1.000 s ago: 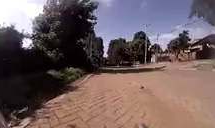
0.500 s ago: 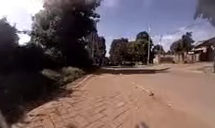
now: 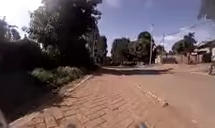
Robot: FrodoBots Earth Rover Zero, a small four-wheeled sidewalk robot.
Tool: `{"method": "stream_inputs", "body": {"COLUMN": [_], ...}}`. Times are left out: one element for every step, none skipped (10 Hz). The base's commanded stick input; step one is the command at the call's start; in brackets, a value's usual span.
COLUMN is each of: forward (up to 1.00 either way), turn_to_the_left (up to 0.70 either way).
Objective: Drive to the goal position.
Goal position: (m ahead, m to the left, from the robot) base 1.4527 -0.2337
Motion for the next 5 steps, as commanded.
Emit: {"method": "stream_inputs", "body": {"forward": [1.0,1.0,1.0,1.0,1.0], "turn_to_the_left": [0.0,0.0,0.0,0.0,-0.05]}}
